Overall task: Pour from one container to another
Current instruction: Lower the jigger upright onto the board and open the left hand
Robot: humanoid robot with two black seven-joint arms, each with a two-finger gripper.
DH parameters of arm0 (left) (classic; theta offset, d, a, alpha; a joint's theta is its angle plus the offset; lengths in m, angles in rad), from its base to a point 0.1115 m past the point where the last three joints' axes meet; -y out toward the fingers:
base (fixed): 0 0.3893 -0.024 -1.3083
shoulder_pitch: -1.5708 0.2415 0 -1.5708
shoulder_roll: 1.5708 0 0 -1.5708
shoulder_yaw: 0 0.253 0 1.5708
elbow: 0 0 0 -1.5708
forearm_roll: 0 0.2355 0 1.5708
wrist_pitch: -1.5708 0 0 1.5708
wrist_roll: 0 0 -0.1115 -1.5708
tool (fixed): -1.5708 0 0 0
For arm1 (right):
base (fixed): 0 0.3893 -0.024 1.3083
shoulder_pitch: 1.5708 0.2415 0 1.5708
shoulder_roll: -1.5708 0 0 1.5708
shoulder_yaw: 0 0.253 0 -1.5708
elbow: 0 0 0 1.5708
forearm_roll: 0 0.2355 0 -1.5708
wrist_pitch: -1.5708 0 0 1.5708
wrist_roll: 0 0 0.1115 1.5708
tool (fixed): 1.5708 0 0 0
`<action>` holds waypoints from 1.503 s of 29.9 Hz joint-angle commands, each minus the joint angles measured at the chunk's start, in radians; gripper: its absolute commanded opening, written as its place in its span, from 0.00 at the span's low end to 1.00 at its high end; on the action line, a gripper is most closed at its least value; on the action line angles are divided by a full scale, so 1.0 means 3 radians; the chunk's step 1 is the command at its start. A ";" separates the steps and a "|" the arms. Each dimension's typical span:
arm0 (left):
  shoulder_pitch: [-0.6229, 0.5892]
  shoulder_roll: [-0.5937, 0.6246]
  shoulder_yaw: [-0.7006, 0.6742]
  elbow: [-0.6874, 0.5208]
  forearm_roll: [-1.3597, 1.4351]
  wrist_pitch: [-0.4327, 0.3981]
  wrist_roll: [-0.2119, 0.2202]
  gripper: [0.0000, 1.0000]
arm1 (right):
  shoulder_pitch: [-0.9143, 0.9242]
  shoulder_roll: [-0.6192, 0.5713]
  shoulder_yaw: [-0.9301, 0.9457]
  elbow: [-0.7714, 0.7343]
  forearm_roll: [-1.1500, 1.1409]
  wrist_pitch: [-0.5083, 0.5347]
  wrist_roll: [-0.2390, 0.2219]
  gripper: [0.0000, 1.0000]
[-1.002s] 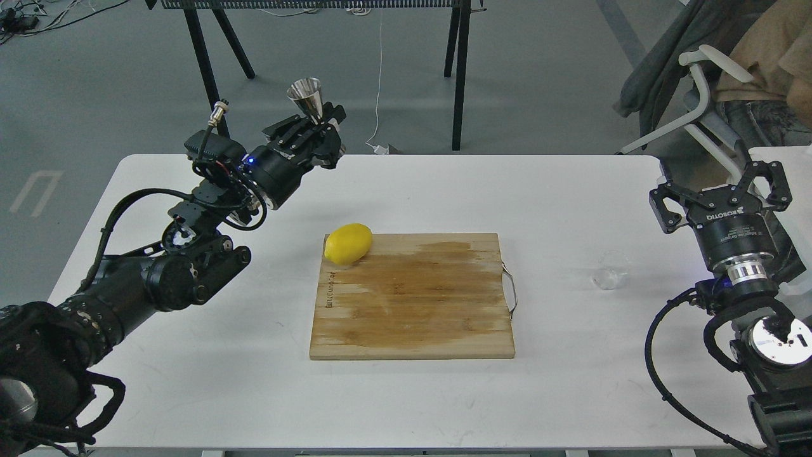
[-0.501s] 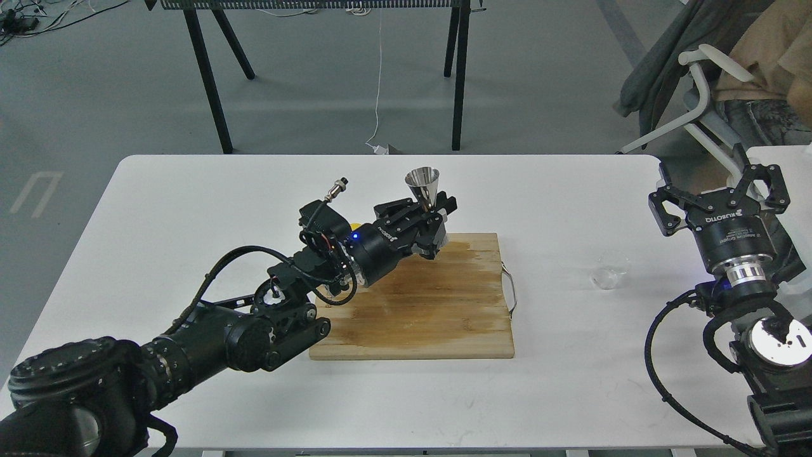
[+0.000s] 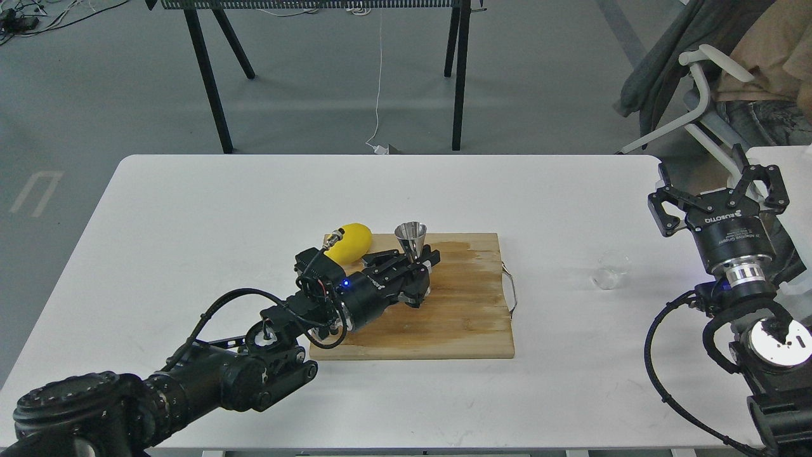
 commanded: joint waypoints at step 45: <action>0.0089 0.0001 0.0136 0.0094 -0.0020 0.0000 0.0000 0.81 | -0.0005 0.0000 0.0003 -0.0012 -0.0010 0.0000 0.0000 0.99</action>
